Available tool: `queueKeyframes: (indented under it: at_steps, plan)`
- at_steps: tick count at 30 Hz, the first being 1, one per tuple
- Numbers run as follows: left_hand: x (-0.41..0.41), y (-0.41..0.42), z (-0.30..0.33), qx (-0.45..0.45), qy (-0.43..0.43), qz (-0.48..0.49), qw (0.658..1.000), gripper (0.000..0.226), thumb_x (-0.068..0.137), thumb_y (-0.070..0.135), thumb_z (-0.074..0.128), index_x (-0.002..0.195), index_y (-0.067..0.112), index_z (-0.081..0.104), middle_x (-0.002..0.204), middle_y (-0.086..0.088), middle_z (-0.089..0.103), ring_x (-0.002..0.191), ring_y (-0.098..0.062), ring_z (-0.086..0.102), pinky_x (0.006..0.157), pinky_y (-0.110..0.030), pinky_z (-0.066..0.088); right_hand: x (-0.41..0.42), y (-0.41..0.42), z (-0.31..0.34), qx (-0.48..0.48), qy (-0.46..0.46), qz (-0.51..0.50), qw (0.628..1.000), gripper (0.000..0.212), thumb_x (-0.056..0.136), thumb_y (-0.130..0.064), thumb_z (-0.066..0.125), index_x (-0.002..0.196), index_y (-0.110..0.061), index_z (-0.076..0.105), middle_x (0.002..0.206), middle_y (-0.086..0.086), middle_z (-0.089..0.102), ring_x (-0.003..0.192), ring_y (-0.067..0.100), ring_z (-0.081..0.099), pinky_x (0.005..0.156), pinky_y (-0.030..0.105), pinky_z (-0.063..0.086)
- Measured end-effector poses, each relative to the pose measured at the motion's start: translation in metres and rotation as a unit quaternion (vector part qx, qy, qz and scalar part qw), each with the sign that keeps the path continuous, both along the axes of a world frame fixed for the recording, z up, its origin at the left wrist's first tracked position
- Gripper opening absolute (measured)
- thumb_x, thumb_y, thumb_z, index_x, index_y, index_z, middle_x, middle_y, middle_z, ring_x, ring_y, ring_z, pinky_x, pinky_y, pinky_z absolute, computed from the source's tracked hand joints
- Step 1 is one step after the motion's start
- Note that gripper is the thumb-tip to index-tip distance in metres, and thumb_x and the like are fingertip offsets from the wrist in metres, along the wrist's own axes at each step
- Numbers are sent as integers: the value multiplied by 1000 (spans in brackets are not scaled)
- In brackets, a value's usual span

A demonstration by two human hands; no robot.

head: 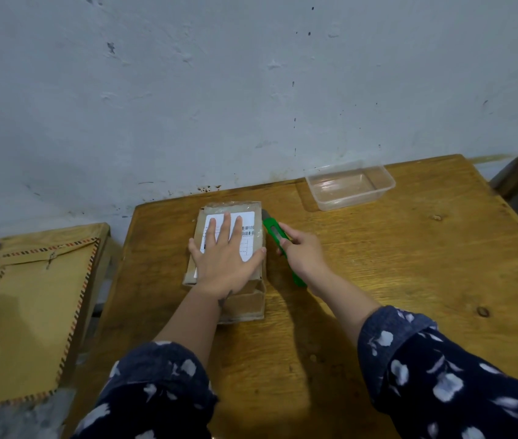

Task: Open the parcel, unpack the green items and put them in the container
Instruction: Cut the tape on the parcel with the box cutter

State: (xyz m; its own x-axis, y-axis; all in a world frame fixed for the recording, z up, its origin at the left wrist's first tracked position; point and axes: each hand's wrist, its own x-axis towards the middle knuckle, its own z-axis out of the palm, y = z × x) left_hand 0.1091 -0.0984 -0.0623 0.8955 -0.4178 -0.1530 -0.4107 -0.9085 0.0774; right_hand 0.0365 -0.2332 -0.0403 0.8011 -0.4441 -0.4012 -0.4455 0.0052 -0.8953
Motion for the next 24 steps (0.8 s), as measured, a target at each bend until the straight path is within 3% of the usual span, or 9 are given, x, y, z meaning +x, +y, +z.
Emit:
queueKeyframes:
  at_steps: [3, 8, 14, 18, 21, 24]
  plan:
    - [-3, 2, -1, -1, -6, -9, 1000, 78, 88, 72, 16, 152, 32, -6, 160, 8, -16, 147, -20, -14, 113, -62, -4, -3, 0, -1, -10, 1, -1, 1000, 43, 99, -17, 44, 139, -33, 44, 99, -1, 63, 64, 3, 47, 47, 10, 33]
    - [-8, 2, -1, -55, -14, 7, 998, 56, 99, 51, 7, 152, 34, 2, 161, 10, -6, 148, -14, -11, 116, -57, -5, -18, -2, -3, -25, 2, 21, 999, 43, 99, -17, 44, 140, -31, 44, 82, -5, 60, 67, 3, 50, 52, 15, 35]
    - [-9, 0, -2, -87, -42, 24, 995, 53, 100, 47, 7, 151, 36, 15, 161, 13, 7, 148, -11, -2, 117, -55, -1, -29, 4, -7, -36, 5, 24, 999, 42, 98, -16, 46, 137, -32, 47, 93, -5, 60, 57, 5, 45, 35, 8, 32]
    - [-9, -1, -4, -96, -54, 33, 993, 52, 101, 46, 9, 150, 36, 21, 160, 13, 13, 148, -11, 2, 116, -54, 0, -36, 6, -13, -61, 6, 28, 998, 40, 97, -16, 48, 134, -31, 52, 97, -7, 54, 60, 0, 43, 46, 13, 31]
    - [-9, -2, -5, -94, -59, 36, 993, 51, 100, 46, 9, 150, 37, 21, 159, 13, 14, 148, -11, 3, 116, -54, 0, -38, 8, -12, -66, 11, 27, 997, 40, 97, -16, 48, 134, -31, 51, 98, -6, 57, 63, 1, 47, 45, 13, 33]
    - [-8, -2, -5, -82, -58, 34, 994, 52, 100, 47, 8, 150, 36, 18, 160, 11, 11, 148, -13, 1, 116, -55, -1, -45, 13, -11, -57, 13, 31, 998, 41, 97, -16, 47, 134, -31, 51, 101, -3, 59, 75, 6, 52, 52, 15, 35]
